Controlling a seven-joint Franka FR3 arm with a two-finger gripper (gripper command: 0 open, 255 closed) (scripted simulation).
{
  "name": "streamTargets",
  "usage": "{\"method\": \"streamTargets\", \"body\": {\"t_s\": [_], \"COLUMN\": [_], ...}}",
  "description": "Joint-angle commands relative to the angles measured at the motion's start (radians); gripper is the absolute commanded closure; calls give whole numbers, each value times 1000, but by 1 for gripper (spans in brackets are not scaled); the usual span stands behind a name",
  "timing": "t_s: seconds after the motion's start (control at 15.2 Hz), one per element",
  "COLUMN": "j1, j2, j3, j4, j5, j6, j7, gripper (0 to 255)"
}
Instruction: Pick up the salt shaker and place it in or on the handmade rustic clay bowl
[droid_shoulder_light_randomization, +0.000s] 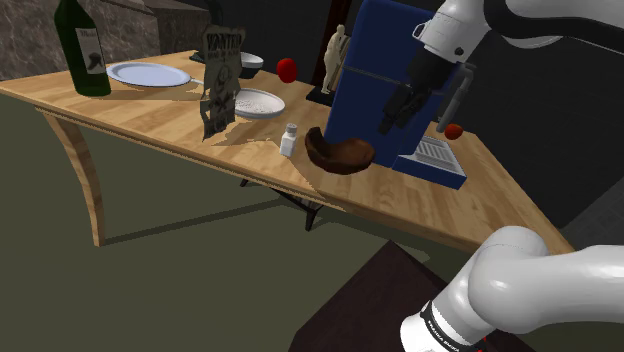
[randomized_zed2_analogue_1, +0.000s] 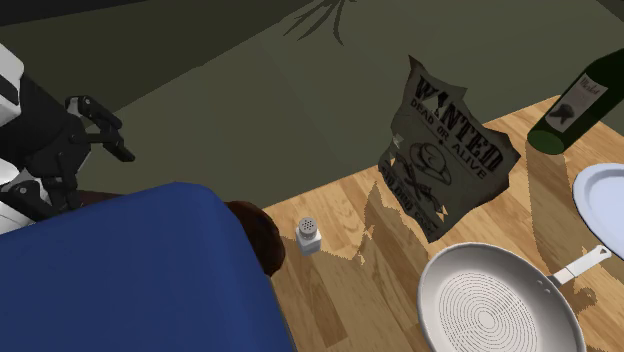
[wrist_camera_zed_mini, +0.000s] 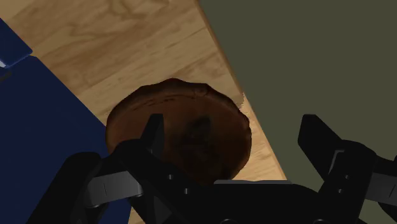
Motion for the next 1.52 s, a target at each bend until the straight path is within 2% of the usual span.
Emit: {"method": "streamTargets", "body": {"t_s": [0.0, 0.66, 1.12, 1.45], "j1": [0, 57, 110, 141], "j2": [0, 259, 495, 646], "j3": [0, -65, -107, -125], "j4": [0, -39, 34, 115], "j5": [0, 15, 70, 127], "j6": [0, 376, 588, 684], "j7": [0, -201, -358, -464], "gripper": [0, 0, 0, 0]}}
